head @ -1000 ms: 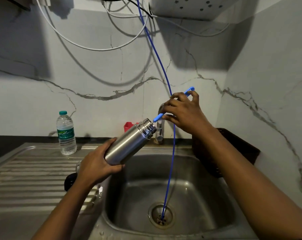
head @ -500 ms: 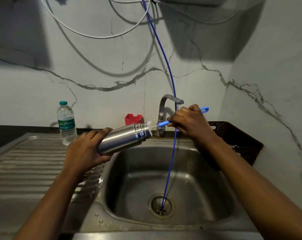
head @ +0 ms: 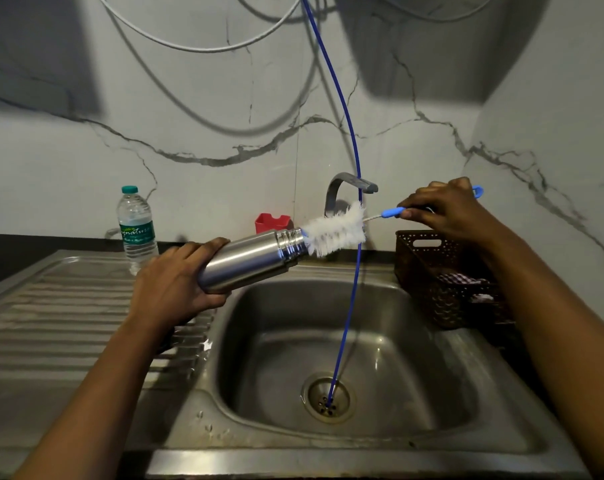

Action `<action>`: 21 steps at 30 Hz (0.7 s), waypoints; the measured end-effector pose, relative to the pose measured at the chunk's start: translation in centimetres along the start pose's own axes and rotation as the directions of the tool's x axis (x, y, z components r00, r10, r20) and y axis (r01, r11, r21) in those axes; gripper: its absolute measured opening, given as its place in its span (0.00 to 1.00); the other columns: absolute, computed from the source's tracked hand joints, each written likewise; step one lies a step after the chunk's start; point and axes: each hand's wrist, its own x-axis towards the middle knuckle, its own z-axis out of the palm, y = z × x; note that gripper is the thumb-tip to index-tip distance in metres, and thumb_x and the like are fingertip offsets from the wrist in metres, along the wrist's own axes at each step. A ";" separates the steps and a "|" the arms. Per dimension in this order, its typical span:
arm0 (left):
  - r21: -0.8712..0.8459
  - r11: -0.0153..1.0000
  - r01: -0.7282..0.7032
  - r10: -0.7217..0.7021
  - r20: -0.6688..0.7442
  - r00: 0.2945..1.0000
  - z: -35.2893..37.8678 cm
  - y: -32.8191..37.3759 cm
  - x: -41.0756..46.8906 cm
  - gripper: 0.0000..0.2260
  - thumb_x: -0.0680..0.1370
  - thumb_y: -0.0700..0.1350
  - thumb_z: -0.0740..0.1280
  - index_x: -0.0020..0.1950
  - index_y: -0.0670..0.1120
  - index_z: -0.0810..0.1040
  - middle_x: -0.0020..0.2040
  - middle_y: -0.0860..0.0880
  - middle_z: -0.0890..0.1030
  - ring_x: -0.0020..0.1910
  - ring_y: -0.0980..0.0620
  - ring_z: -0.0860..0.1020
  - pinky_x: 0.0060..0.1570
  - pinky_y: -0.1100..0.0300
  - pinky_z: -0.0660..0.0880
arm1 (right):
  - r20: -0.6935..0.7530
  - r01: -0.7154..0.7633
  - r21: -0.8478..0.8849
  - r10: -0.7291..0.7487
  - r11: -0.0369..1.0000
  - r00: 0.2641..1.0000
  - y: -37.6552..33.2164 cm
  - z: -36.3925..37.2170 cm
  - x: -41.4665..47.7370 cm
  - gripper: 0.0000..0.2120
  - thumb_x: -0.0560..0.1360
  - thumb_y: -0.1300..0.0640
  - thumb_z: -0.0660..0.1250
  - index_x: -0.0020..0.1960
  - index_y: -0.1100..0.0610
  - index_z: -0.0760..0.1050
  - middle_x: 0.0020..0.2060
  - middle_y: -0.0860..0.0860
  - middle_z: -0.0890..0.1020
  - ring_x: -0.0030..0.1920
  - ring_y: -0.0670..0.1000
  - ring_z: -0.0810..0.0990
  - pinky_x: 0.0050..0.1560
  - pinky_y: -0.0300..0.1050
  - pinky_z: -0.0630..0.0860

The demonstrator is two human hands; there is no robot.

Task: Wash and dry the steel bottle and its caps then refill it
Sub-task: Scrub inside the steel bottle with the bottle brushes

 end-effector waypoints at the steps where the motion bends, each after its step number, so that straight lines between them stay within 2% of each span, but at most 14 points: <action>1: 0.003 1.000 -0.003 0.003 -0.004 1.000 0.0 0.1 -0.1 0.38 0.61 0.67 0.61 0.69 0.53 0.69 0.52 0.46 0.80 0.46 0.42 0.79 0.40 0.49 0.76 | -0.007 -0.016 0.012 0.016 1.000 1.000 -0.5 0.3 0.0 0.13 0.75 0.46 0.64 0.54 0.50 0.81 0.38 0.44 0.79 0.44 0.46 0.72 0.47 0.44 0.52; 5: 0.013 1.000 -0.019 0.019 0.033 0.999 0.6 0.6 0.0 0.38 0.61 0.68 0.62 0.69 0.54 0.69 0.53 0.48 0.80 0.46 0.43 0.79 0.40 0.50 0.76 | 0.003 0.039 0.022 -0.039 0.999 0.999 -4.7 3.2 0.1 0.10 0.76 0.47 0.64 0.54 0.48 0.80 0.39 0.42 0.76 0.45 0.46 0.72 0.46 0.43 0.50; 9: 0.008 1.000 -0.029 0.028 0.087 0.996 1.3 1.0 0.0 0.40 0.60 0.68 0.63 0.70 0.56 0.68 0.53 0.49 0.80 0.46 0.44 0.79 0.39 0.51 0.77 | 0.010 0.096 -0.051 -0.096 0.994 0.995 -8.1 6.1 -0.1 0.11 0.77 0.45 0.61 0.54 0.47 0.79 0.42 0.45 0.80 0.47 0.47 0.73 0.45 0.43 0.51; 12: 0.025 0.999 -0.031 0.029 0.081 0.996 1.2 0.4 -0.1 0.39 0.59 0.67 0.65 0.69 0.56 0.68 0.52 0.48 0.80 0.45 0.43 0.79 0.39 0.51 0.77 | 0.028 0.045 -0.001 -0.045 0.999 0.999 -6.5 5.6 -0.7 0.13 0.77 0.43 0.61 0.53 0.48 0.79 0.43 0.45 0.81 0.48 0.48 0.74 0.46 0.45 0.55; 15: 0.027 0.999 -0.042 0.039 0.081 0.996 1.1 0.1 -0.1 0.39 0.60 0.68 0.62 0.69 0.56 0.68 0.51 0.48 0.80 0.45 0.43 0.79 0.39 0.51 0.77 | 0.044 -0.022 0.029 0.021 0.999 0.999 -2.9 3.6 -1.7 0.16 0.75 0.41 0.58 0.51 0.47 0.80 0.43 0.44 0.81 0.49 0.48 0.75 0.51 0.48 0.57; 18: 0.029 0.999 -0.022 0.020 0.067 0.998 0.9 -0.2 -0.2 0.39 0.60 0.68 0.61 0.69 0.55 0.69 0.51 0.48 0.80 0.44 0.43 0.79 0.38 0.52 0.76 | 0.051 -0.133 0.095 0.129 0.987 0.990 0.0 1.1 -2.8 0.07 0.76 0.47 0.64 0.50 0.45 0.79 0.41 0.42 0.79 0.48 0.46 0.70 0.54 0.50 0.57; 21: 0.025 0.999 -0.048 0.047 0.059 0.997 1.0 0.3 0.0 0.38 0.60 0.68 0.61 0.69 0.56 0.67 0.50 0.48 0.80 0.44 0.43 0.79 0.37 0.52 0.76 | 0.051 -0.169 0.099 0.164 0.981 0.985 0.5 0.4 -3.3 0.04 0.76 0.49 0.64 0.49 0.43 0.76 0.37 0.38 0.75 0.45 0.42 0.64 0.49 0.46 0.54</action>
